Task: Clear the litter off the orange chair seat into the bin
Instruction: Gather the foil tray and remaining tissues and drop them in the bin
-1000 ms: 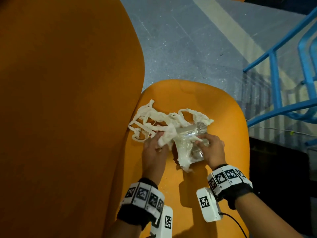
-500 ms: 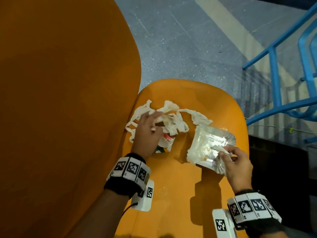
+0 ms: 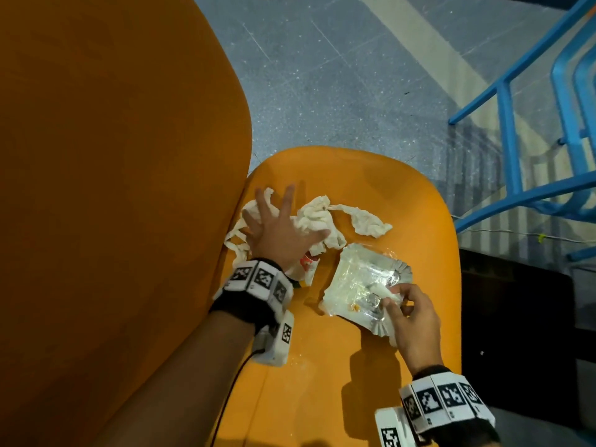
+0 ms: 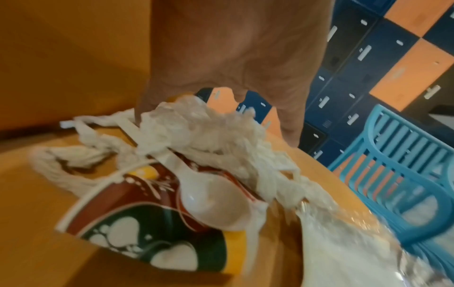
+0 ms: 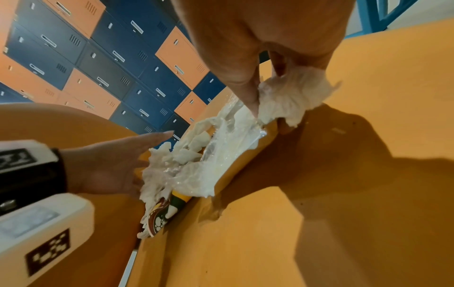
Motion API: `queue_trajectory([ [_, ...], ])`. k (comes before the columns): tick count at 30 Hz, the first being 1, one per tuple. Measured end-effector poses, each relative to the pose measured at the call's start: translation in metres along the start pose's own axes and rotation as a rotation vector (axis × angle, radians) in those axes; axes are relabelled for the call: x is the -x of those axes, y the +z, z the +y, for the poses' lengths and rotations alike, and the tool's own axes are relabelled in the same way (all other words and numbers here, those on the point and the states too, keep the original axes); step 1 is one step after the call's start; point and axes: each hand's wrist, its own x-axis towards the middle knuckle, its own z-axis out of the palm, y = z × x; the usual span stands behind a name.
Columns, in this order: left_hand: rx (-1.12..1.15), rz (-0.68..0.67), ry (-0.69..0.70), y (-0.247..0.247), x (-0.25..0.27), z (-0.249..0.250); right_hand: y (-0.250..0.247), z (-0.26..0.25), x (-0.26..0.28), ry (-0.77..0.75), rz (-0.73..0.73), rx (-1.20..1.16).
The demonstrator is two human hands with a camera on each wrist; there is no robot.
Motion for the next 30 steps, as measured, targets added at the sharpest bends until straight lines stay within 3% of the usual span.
queue_trajectory([
  [3, -0.203, -0.044, 0.103, 0.031, 0.002, 0.013, 0.000, 0.000, 0.003, 0.013, -0.018, -0.035],
  [6, -0.324, 0.006, 0.189, 0.056, 0.005, 0.018, -0.002, 0.003, 0.002, 0.015, -0.032, -0.048],
  [10, -0.352, 0.132, 0.304, 0.062, 0.003, 0.011, -0.006, 0.012, -0.002, 0.018, -0.040, -0.057],
  [12, -0.309, 0.122, 0.327, 0.057, -0.002, 0.006, -0.007, 0.014, -0.003, 0.035, -0.039, -0.060],
  [15, -0.144, 0.060, 0.281, 0.040, -0.007, 0.005, -0.010, 0.017, -0.003, 0.053, -0.021, -0.083],
  [19, 0.280, 0.217, 0.253, 0.005, 0.013, 0.000, -0.013, 0.020, -0.002, 0.071, -0.005, -0.104],
  [23, 0.725, 0.282, 0.118, -0.022, 0.048, -0.025, -0.015, 0.023, 0.000, 0.070, -0.016, -0.096],
  [25, 0.722, 0.308, 0.045, -0.020, 0.050, -0.040, -0.016, 0.025, 0.001, 0.069, -0.023, -0.093],
  [27, 0.513, 0.314, -0.047, -0.008, 0.042, -0.052, -0.015, 0.026, 0.002, 0.064, -0.027, -0.080],
  [30, 0.236, 0.211, -0.193, 0.012, 0.029, -0.058, -0.013, 0.026, 0.004, 0.059, -0.018, -0.065],
])
